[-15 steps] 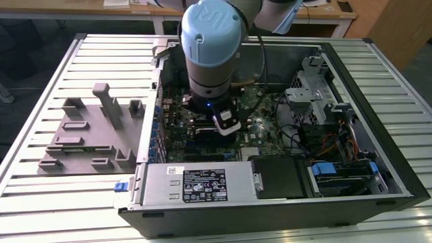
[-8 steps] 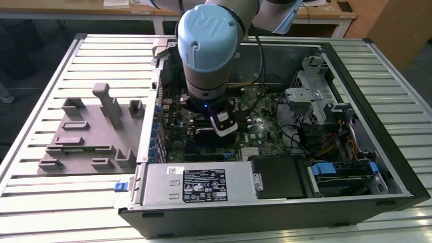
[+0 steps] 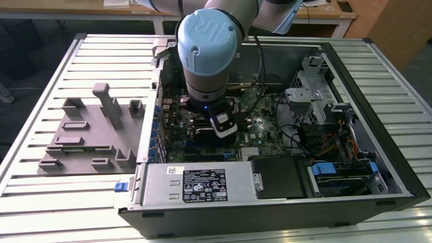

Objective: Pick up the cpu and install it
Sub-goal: 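Install the second cpu locking lever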

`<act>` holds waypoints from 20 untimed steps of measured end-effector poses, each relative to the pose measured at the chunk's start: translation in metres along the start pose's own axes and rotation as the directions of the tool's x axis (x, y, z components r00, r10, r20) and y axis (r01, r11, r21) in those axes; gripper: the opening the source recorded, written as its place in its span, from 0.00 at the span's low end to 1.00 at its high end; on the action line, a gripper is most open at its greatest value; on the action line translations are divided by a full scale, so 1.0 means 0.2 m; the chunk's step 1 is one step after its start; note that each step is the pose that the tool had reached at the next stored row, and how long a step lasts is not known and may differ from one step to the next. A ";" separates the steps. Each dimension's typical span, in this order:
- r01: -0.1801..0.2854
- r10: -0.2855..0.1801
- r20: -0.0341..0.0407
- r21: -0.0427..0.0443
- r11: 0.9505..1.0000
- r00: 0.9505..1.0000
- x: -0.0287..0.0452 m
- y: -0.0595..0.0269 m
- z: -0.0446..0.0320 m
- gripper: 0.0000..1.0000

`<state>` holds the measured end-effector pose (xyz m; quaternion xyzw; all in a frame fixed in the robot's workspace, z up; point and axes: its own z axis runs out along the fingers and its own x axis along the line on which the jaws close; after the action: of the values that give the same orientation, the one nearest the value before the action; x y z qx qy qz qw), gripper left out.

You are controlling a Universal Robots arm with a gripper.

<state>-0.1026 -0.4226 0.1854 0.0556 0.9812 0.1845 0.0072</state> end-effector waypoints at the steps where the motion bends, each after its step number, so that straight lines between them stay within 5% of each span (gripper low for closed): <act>1: 0.000 0.000 0.000 0.000 1.000 1.000 0.000 0.000 0.000 0.11; 7: 0.000 0.000 0.000 -0.001 1.000 1.000 0.000 0.008 -0.018 0.11; 15: 0.000 0.000 0.001 0.003 1.000 1.000 0.002 0.051 -0.124 0.11; 20: 0.000 0.000 0.005 0.037 0.999 1.000 0.004 0.082 -0.145 0.11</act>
<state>-0.1026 -0.4178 0.2184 0.0560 0.9845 0.1661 0.0084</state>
